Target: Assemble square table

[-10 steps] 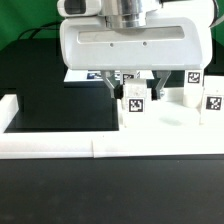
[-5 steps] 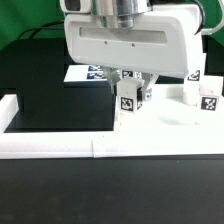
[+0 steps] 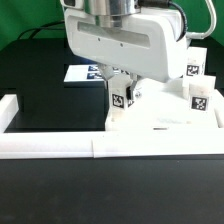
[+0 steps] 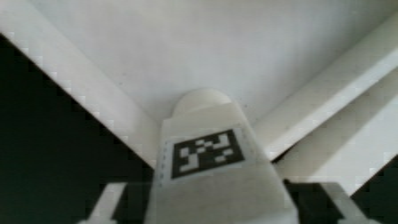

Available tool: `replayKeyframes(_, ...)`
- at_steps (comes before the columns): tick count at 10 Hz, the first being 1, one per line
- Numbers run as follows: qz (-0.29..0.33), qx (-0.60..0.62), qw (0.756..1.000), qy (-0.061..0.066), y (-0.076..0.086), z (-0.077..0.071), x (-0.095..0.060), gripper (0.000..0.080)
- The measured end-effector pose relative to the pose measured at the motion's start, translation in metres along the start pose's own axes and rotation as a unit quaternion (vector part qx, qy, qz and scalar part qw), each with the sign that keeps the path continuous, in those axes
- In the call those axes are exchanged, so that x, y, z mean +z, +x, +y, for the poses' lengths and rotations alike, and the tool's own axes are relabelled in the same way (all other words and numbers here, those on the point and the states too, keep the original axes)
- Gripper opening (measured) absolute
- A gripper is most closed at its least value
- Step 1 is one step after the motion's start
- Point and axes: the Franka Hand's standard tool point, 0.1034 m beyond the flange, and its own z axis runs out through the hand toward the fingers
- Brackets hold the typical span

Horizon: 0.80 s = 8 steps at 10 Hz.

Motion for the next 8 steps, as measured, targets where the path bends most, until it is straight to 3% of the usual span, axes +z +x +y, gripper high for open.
replayKeyframes(3, 0.000, -0.003, 1.000, 0.000, 0.000, 0.000, 0.001, 0.0336)
replayKeyframes(4, 0.000, -0.003, 1.000, 0.001, 0.000, 0.000, 0.000, 0.0518)
replayKeyframes(5, 0.001, -0.004, 1.000, 0.007, -0.001, -0.003, -0.009, 0.0622)
replayKeyframes(7, 0.002, -0.004, 1.000, 0.024, -0.006, -0.008, -0.034, 0.0641)
replayKeyframes(8, 0.000, -0.010, 0.999, 0.035, -0.007, -0.010, -0.057, 0.0648)
